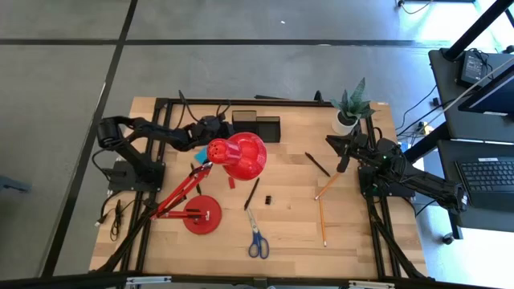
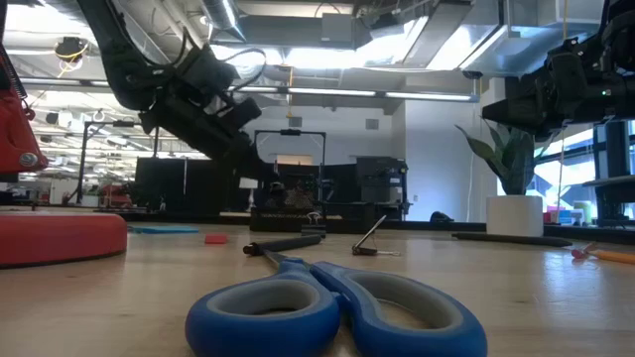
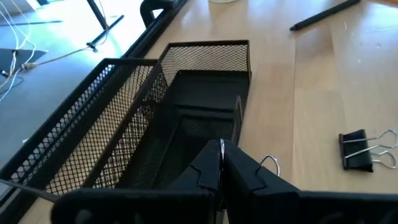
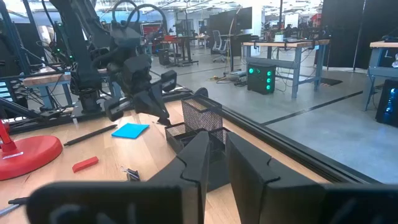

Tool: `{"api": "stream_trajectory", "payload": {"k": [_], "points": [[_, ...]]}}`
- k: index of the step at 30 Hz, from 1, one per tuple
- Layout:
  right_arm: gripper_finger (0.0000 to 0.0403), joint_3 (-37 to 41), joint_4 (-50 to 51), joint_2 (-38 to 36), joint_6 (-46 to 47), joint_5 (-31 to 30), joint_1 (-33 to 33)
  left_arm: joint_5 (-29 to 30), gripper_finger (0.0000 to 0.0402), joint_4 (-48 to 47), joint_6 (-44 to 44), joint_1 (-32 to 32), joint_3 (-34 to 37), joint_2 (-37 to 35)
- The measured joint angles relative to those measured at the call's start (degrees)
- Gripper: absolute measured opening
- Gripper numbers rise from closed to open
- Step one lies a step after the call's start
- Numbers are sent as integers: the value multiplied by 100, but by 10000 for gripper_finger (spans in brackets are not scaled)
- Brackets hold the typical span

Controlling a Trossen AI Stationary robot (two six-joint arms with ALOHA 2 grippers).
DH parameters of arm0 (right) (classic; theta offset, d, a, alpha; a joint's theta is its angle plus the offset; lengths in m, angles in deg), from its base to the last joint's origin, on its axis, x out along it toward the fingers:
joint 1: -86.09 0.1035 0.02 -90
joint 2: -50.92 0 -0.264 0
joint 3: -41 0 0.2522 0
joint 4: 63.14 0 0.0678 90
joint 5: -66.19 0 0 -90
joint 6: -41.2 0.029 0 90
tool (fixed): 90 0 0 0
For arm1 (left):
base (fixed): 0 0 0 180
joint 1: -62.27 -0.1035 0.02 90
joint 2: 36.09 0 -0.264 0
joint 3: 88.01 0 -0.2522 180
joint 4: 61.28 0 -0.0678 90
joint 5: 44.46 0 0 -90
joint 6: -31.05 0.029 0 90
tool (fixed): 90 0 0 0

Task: Pick and place office supplies into organizer
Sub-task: Put the top left binder clip into the desk organizer

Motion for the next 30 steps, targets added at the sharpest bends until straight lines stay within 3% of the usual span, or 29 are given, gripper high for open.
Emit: {"api": "stream_trajectory", "payload": {"k": [10, 30], "points": [[59, 0, 0, 0, 3, 0, 0, 44, 3, 71, -286, -324, 0, 290], [59, 0, 1, 0, -13, 0, -1, 341, 4, 188, -400, -326, 0, 619]]}}
